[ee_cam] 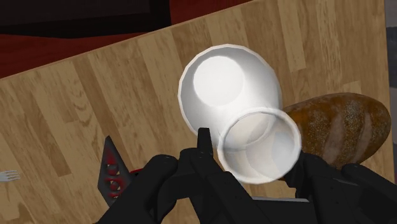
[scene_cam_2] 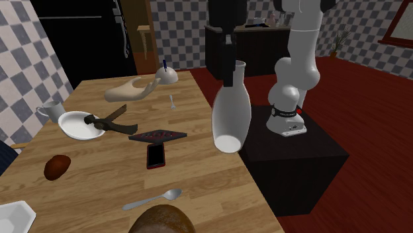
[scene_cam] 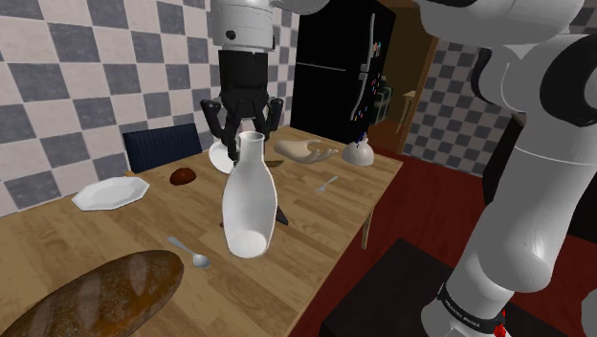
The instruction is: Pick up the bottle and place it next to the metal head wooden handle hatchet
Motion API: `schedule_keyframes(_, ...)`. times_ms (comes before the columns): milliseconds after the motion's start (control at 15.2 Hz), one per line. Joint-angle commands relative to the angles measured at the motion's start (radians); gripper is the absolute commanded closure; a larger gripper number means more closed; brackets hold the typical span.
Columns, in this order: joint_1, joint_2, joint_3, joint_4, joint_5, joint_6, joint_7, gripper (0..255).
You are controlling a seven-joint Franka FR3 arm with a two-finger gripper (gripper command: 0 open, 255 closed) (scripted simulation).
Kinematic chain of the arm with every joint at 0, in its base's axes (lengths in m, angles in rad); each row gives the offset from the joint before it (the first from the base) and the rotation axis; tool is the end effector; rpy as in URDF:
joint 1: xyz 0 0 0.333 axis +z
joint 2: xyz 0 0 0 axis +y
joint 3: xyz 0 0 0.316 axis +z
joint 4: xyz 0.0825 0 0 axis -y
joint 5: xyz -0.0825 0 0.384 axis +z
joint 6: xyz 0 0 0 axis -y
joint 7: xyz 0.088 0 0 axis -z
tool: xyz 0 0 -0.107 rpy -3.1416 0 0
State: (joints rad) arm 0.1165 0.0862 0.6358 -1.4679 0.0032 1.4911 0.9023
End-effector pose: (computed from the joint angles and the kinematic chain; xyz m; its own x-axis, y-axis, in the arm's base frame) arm 0.4255 0.3768 0.6265 0.9862 -0.1496 -0.0712 -0.1498 -0.9887 0.0025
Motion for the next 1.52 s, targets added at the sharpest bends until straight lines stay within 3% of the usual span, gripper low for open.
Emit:
schedule_keyframes(0, 0.005, 0.013, 0.003, 0.044, -0.008, -0.033, 0.007, 255)
schedule_keyframes(858, 0.077, 0.147, 0.024, 0.386, -0.092, -0.264, 0.063, 255)
schedule_keyframes(1122, 0.133, 0.221, 0.029, 0.547, -0.144, -0.36, 0.085, 255)
schedule_keyframes(1386, 0.228, 0.322, 0.023, 0.761, -0.219, -0.479, 0.103, 255)
schedule_keyframes(1452, 0.171, 0.281, 0.022, 0.682, -0.188, -0.44, 0.075, 255)
